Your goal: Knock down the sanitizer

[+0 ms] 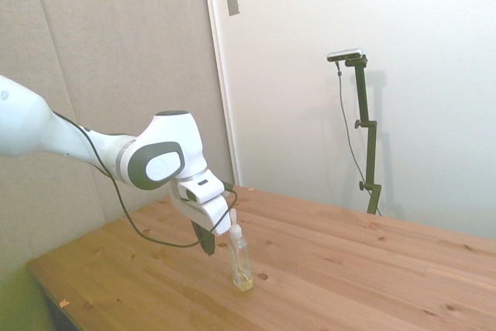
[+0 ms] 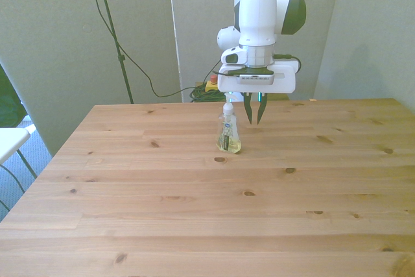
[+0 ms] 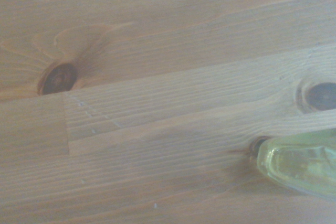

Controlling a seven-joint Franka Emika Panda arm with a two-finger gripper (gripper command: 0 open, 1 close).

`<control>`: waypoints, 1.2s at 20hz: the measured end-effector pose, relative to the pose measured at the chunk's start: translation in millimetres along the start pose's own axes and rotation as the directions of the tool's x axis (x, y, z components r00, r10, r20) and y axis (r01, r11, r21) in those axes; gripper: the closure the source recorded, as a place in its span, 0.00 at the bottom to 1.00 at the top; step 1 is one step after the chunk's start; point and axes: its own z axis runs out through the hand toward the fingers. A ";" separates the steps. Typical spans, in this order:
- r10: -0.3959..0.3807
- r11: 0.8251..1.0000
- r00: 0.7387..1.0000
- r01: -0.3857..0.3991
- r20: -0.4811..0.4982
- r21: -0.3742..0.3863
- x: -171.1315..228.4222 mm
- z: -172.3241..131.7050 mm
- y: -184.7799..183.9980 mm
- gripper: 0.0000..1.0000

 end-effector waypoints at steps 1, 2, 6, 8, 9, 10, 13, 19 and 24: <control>0.005 1.000 1.000 -0.005 0.000 0.000 2.1 -0.1 1.5 1.00; 0.011 1.000 1.000 -0.011 -0.001 0.001 4.3 -0.2 3.2 1.00; 0.041 0.999 0.999 -0.041 -0.006 0.009 16.3 -1.7 11.8 1.00; 0.058 0.998 0.998 -0.057 -0.010 0.014 23.8 -3.5 15.6 1.00; 0.065 0.998 0.998 -0.065 -0.013 0.017 28.0 -4.9 16.4 1.00; 0.071 0.997 0.997 -0.071 -0.016 0.020 32.2 -6.4 16.4 1.00; 0.089 0.996 0.996 -0.088 -0.028 0.032 47.7 -11.4 8.6 1.00; 0.138 0.990 0.989 -0.137 -0.047 0.040 87.7 -13.0 -18.8 1.00; 0.188 0.982 0.980 -0.187 -0.062 0.031 128.6 -1.3 -21.4 1.00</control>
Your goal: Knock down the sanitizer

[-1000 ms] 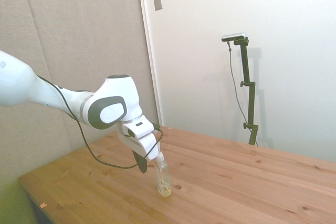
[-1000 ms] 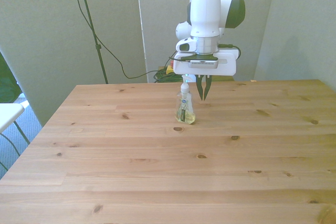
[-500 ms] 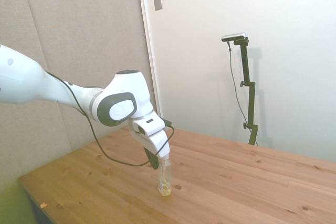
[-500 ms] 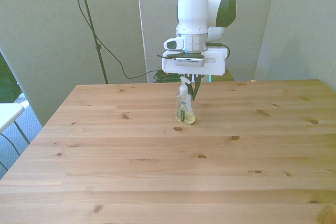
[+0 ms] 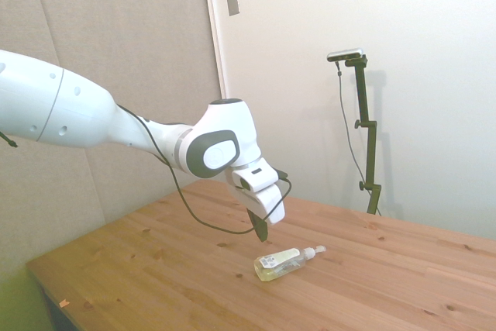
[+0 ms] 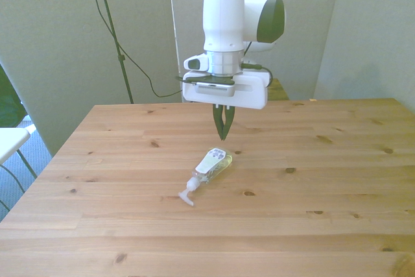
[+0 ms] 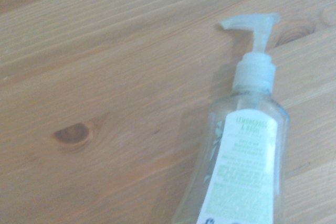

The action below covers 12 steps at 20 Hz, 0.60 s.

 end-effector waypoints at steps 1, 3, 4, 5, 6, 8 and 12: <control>0.008 1.000 1.000 -0.008 -0.005 0.001 6.4 1.3 -2.2 1.00; 0.023 1.000 1.000 -0.023 -0.016 0.006 18.1 0.8 -10.3 1.00; 0.029 1.000 0.999 -0.029 -0.019 0.006 22.9 1.0 -15.0 1.00; 0.035 0.999 0.999 -0.035 -0.020 0.003 27.1 2.0 -19.3 1.00; 0.041 0.999 0.999 -0.041 -0.020 0.001 31.0 3.4 -23.0 0.00; 0.045 0.999 0.999 -0.045 -0.018 -0.004 35.5 7.0 -28.8 0.00; 0.041 0.999 0.999 -0.041 -0.017 -0.004 35.2 9.3 -33.0 0.00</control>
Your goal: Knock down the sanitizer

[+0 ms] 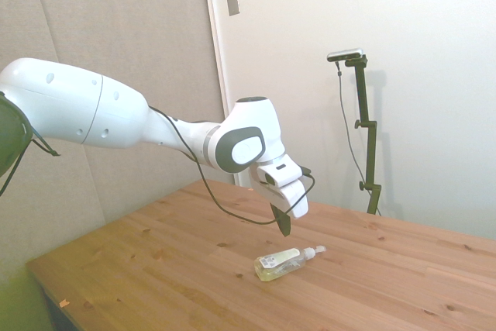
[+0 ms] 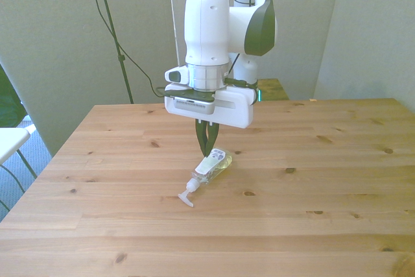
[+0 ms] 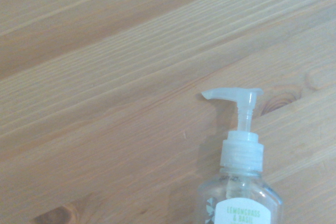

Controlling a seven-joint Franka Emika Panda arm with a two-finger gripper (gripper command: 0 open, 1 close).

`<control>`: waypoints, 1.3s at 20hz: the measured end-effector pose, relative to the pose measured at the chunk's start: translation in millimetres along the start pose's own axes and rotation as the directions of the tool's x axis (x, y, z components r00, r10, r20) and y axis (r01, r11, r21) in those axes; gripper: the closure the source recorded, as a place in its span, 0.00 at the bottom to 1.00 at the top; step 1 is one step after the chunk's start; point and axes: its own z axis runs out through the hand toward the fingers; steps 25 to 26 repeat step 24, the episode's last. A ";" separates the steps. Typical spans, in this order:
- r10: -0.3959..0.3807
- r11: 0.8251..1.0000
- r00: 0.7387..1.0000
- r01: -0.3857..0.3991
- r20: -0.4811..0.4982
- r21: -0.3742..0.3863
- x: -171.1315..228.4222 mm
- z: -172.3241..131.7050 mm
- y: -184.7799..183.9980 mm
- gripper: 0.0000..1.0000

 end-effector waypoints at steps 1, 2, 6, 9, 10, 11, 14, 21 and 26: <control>-0.003 1.000 1.000 0.003 0.000 0.001 -1.4 -0.3 -0.8 0.00; -0.006 1.000 1.000 0.006 0.001 0.001 -3.1 -0.5 -1.6 0.00; -0.029 1.000 1.000 0.029 0.011 0.000 -13.9 -4.4 -1.9 0.00; -0.053 0.999 0.998 0.053 0.023 0.000 -27.0 -9.6 3.2 0.00; -0.061 0.998 0.998 0.061 0.026 0.000 -32.5 -12.3 5.6 0.00; -0.070 0.998 0.997 0.070 0.030 -0.001 -38.7 -13.9 8.5 0.00; -0.097 0.995 0.994 0.098 0.041 -0.006 -59.4 -18.2 18.6 0.00; -0.169 0.985 0.985 0.170 0.039 -0.012 -102.1 -20.6 34.9 0.00; -0.194 0.981 0.980 0.195 0.039 -0.013 -120.5 -18.9 37.2 0.00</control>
